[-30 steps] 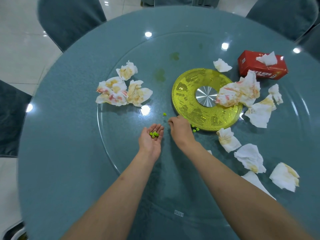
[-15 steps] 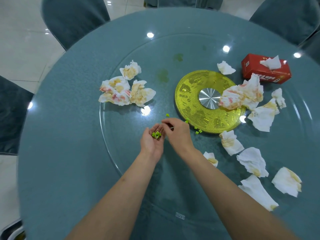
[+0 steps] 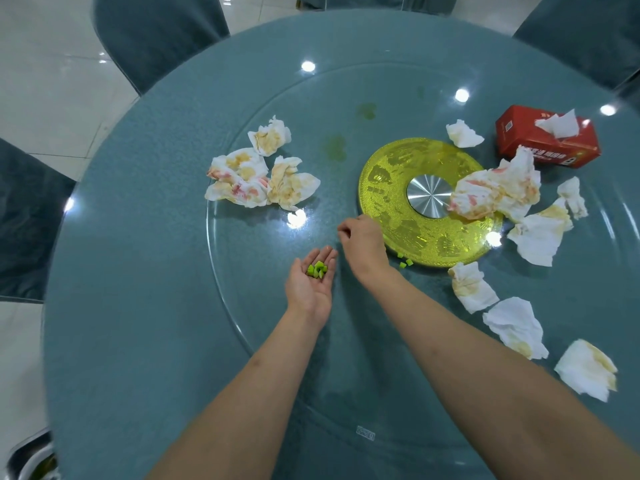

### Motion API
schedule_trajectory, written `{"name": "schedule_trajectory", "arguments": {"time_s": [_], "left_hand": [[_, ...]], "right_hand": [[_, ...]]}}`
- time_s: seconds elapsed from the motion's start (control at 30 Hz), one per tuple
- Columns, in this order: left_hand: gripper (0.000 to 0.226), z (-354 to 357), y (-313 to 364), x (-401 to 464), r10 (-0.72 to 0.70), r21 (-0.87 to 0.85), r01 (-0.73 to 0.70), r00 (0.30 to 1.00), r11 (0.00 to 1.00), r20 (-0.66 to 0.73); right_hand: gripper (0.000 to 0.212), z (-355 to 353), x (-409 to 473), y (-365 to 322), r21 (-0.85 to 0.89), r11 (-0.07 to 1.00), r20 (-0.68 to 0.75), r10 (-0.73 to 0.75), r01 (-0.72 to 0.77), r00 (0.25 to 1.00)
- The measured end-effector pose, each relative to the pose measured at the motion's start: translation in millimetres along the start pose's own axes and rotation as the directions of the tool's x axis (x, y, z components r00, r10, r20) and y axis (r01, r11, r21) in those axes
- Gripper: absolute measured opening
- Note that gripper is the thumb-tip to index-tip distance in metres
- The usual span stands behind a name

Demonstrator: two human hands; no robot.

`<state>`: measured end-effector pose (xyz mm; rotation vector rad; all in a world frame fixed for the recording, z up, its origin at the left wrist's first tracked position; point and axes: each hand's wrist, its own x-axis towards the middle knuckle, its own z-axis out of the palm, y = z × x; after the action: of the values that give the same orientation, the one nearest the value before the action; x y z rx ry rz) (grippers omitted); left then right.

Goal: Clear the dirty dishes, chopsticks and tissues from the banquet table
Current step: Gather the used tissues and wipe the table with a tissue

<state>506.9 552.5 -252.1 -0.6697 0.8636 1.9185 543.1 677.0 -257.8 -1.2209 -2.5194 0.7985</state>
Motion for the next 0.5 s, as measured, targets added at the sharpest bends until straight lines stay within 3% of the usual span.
{"name": "schedule_trajectory", "arguments": {"time_s": [0.13,0.23,0.33,0.5], "left_hand": [[0.049,1,-1,-3,0.009,0.008,-0.009,1.000,1.000,-0.010],[0.048,4,-1,-5,0.010,0.025,-0.009,1.000,1.000,-0.015],[0.045,4,-4,-4,0.008,0.055,-0.007,1.000,0.998,-0.018],[0.053,-2,-9,-7,-0.038,0.090,0.039,0.999,0.995,-0.006]], "right_hand": [[0.015,-6,-9,1,0.012,0.999,0.005,0.037,-0.037,0.999],[0.010,-17,-28,-5,0.165,0.984,-0.050,0.082,-0.073,0.995],[0.009,-24,-55,-15,0.299,0.953,-0.027,0.046,-0.036,0.999],[0.021,-25,-83,-16,0.378,0.926,0.064,-0.027,0.000,0.998]]}}
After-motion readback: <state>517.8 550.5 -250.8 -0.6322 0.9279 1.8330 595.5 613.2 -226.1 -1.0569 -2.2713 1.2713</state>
